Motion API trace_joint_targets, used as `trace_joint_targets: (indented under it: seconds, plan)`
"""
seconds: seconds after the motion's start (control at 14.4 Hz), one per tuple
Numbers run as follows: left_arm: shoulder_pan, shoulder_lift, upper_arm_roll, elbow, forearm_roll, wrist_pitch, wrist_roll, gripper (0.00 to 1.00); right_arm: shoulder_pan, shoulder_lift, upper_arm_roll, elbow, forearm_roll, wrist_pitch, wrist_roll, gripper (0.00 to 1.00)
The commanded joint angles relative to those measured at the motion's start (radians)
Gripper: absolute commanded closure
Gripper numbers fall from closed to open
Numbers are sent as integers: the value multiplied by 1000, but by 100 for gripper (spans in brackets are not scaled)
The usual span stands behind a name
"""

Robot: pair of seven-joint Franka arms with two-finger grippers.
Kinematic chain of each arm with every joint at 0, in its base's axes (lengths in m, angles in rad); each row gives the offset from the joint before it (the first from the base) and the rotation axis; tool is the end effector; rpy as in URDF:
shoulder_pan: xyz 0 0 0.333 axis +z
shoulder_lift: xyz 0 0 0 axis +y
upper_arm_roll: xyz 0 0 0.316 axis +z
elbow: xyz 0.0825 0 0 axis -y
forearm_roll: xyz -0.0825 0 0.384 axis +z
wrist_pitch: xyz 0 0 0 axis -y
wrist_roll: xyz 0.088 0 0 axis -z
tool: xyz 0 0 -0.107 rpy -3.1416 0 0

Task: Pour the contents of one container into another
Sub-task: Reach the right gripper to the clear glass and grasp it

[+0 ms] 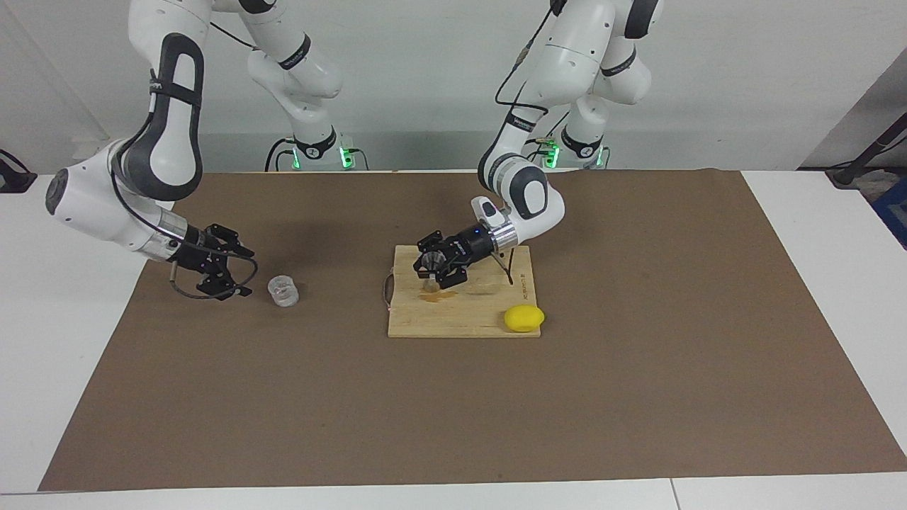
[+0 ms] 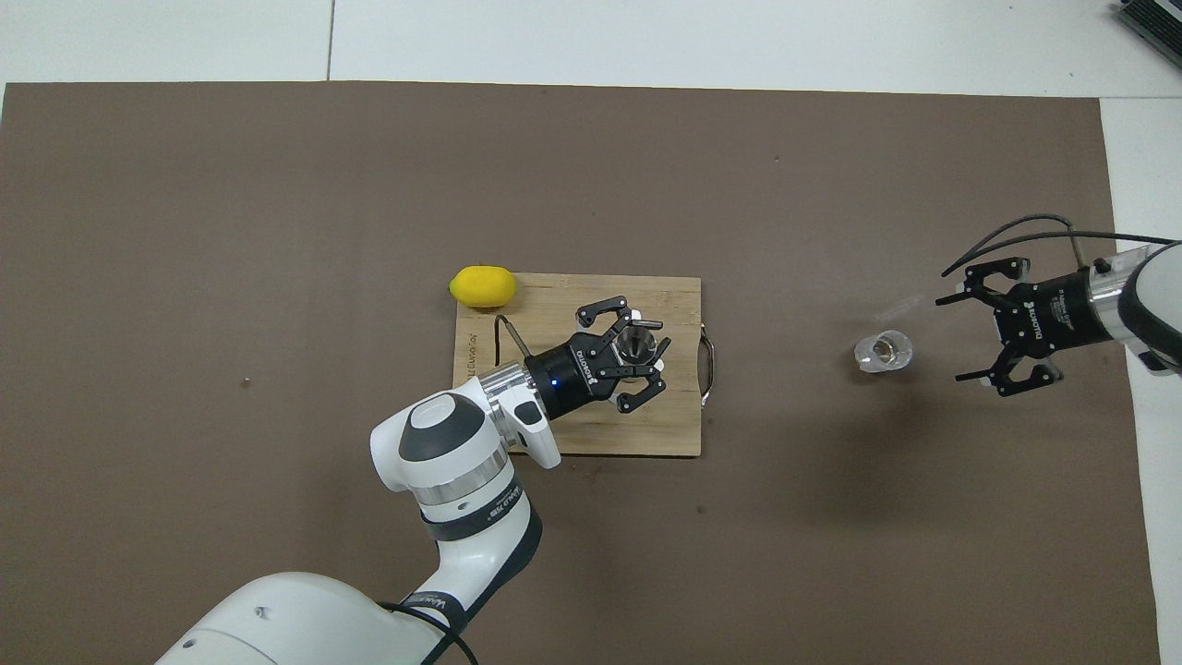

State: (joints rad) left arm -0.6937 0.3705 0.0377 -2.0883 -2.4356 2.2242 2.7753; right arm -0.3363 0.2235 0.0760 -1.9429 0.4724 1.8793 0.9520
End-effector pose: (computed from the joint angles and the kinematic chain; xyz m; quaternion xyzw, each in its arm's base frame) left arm 0.4637 -0.3834 0.2621 0.5962 -0.4394 0.5671 0.3603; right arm 0.5625 -0.1159 0.3559 -0.7312 0.6309 0.2053 0.1585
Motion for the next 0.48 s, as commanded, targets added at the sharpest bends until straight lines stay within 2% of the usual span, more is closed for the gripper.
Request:
trace_joint_targets:
  seconds: [0.0, 0.07, 0.42]
  plan:
    - [-13, 4, 7, -18, -57, -6, 193, 0, -32, -13, 10, -82, 75, 50, -70, 0]
    - [-13, 4, 7, -18, -57, -3, 193, 0, -41, -7, 10, -102, 98, 61, -97, 0]
    - [-12, 4, 7, -18, -57, -6, 193, 0, -64, 85, 10, -74, 150, 69, -165, 0]
